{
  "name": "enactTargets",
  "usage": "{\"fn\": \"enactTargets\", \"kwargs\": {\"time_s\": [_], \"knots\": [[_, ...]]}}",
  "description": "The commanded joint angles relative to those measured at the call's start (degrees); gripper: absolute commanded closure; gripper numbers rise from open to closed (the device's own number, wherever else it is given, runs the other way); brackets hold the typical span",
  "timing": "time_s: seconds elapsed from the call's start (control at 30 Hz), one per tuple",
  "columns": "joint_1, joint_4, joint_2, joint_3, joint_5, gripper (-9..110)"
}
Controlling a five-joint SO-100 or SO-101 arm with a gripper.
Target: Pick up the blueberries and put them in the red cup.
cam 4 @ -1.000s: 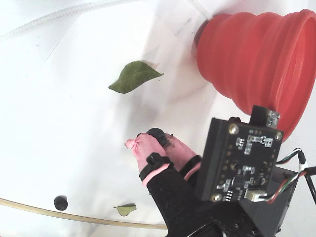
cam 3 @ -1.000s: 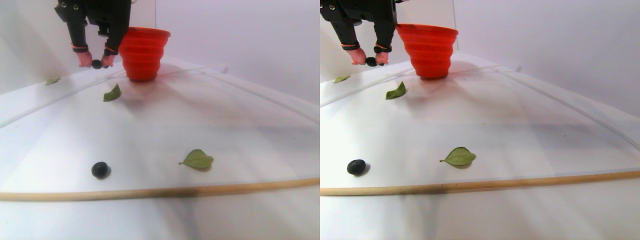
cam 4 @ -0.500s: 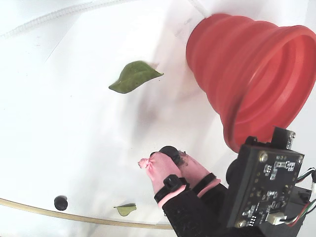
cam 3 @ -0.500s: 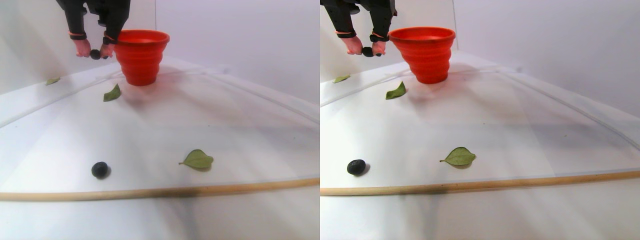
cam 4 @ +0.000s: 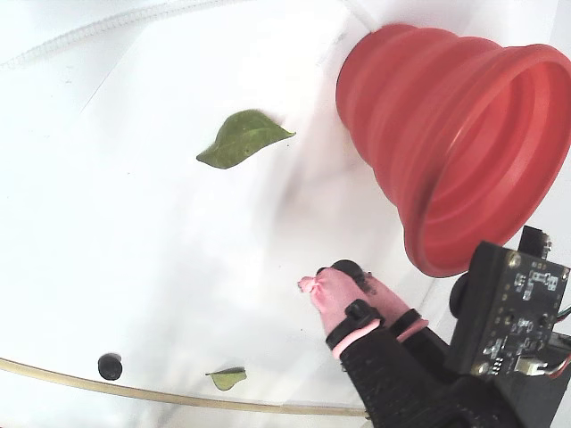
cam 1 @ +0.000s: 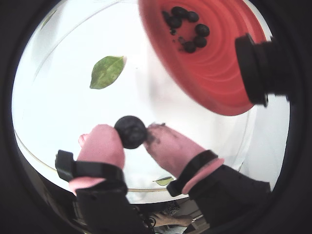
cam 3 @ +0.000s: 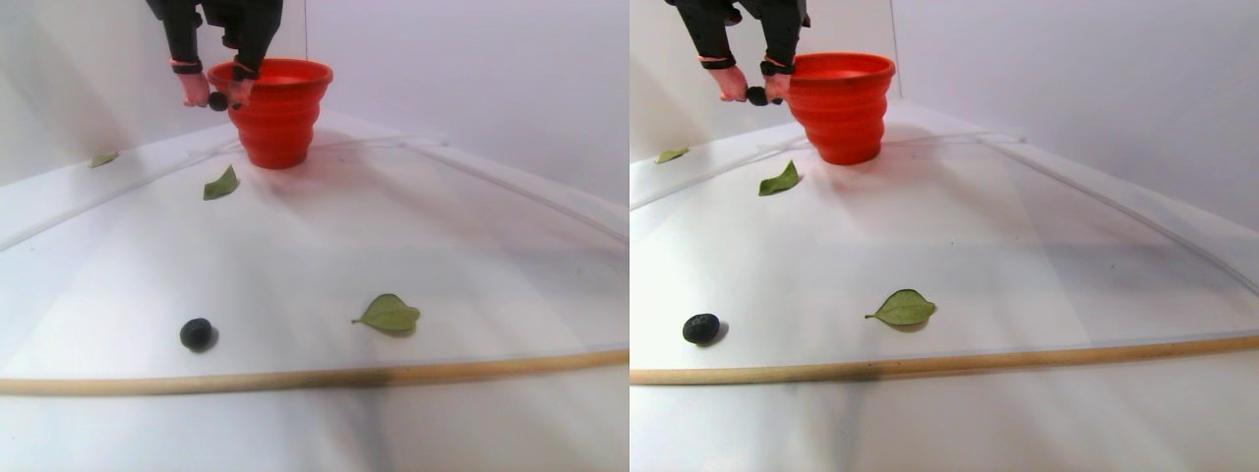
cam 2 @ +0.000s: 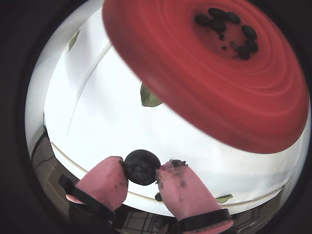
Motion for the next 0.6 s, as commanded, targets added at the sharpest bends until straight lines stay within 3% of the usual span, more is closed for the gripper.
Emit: {"fn": "enactTargets", "kwargs": {"time_s": [0.0, 0.57], "knots": [[1.8, 0.5, 4.0, -5.2, -0.2, 91], [5.8, 6.3, 6.2, -10.2, -0.3, 91]]}}
